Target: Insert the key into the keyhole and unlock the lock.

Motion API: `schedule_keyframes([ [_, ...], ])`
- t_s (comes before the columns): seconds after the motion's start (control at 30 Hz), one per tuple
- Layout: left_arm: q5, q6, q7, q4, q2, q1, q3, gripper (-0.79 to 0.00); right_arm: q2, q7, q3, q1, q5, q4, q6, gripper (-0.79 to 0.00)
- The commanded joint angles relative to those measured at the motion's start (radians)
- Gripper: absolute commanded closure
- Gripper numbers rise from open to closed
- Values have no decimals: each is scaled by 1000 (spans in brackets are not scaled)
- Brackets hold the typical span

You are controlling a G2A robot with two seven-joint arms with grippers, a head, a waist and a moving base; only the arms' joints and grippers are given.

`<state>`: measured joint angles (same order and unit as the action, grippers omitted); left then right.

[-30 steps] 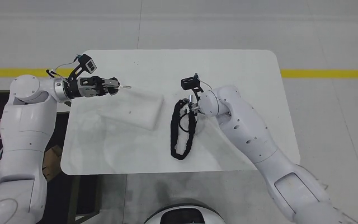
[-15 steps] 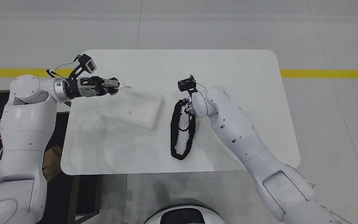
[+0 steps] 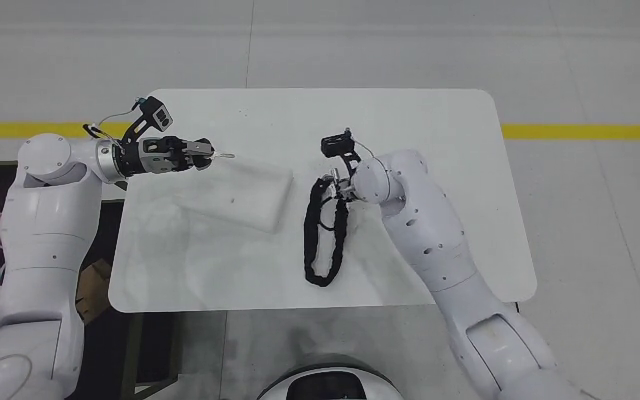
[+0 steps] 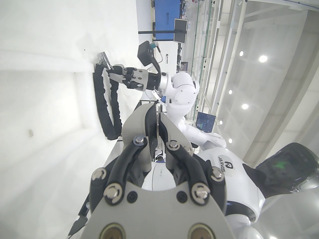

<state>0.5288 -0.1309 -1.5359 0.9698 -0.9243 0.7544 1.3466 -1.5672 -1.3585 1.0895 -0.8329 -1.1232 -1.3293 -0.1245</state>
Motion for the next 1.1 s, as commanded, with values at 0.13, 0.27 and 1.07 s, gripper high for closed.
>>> schedule_keyframes([
  [0.13, 0, 0, 0, 0, 0, 0, 0, 0, 69, -18, 141, -62, 168, -139, 92, 0],
  [0.27, 0, 0, 0, 0, 0, 0, 0, 0, 114, -23, 237, -126, 279, -236, 155, 0],
  [1.07, 0, 0, 0, 0, 0, 0, 0, 0, 158, 305, 406, -467, 318, -557, 303, 0],
])
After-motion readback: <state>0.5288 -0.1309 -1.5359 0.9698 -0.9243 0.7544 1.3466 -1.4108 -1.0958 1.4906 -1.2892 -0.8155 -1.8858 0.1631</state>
